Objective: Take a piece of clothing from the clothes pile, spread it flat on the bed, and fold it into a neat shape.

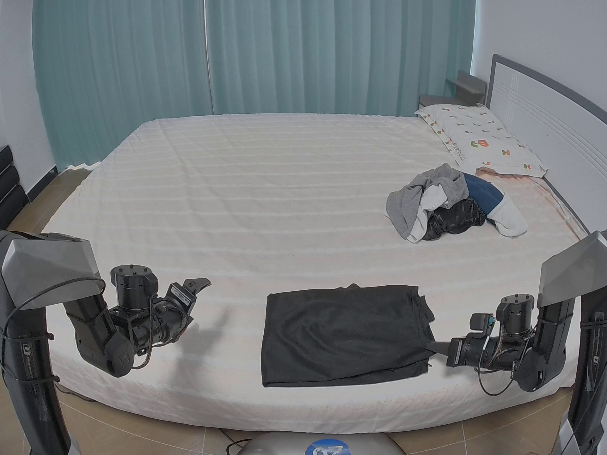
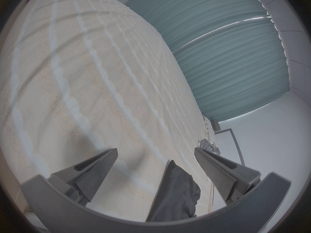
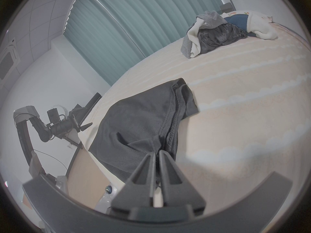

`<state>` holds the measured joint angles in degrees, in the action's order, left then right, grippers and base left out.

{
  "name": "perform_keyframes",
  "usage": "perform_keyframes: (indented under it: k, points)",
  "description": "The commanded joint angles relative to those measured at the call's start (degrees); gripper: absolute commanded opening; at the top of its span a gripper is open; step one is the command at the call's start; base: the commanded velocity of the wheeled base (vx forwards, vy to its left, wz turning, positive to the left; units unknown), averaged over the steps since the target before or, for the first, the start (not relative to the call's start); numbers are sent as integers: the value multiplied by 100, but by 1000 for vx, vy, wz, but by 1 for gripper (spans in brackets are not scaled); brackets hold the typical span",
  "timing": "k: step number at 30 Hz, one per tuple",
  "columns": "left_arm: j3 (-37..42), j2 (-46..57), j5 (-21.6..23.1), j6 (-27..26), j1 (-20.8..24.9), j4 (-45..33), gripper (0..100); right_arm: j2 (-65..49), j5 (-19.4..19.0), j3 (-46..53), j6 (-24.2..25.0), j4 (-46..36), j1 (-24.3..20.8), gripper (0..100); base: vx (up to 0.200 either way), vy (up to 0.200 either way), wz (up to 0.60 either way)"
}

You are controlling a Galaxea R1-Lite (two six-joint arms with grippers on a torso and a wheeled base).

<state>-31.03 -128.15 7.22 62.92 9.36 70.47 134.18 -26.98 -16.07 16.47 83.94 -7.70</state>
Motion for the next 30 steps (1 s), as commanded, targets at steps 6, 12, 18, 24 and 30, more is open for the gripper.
perform_keyframes:
  k: [6,12,18,24,30]
  points:
    - [9,-8,-1,1,4,1,100,-50,-167,77,-135,8,261,100,0,0,0]
    - [0,-8,-1,1,-5,1,100,-243,-361,-204,102,17,340,100,0,0,0]
    - [0,-8,-1,1,4,1,100,20,-194,-854,911,17,164,100,0,0,0]
    - [0,-8,-1,10,4,1,100,846,518,-2366,2185,-159,-117,100,0,0,0]
    - [0,-17,-1,10,4,1,100,1075,562,-2858,2501,-177,-117,100,0,0,0]
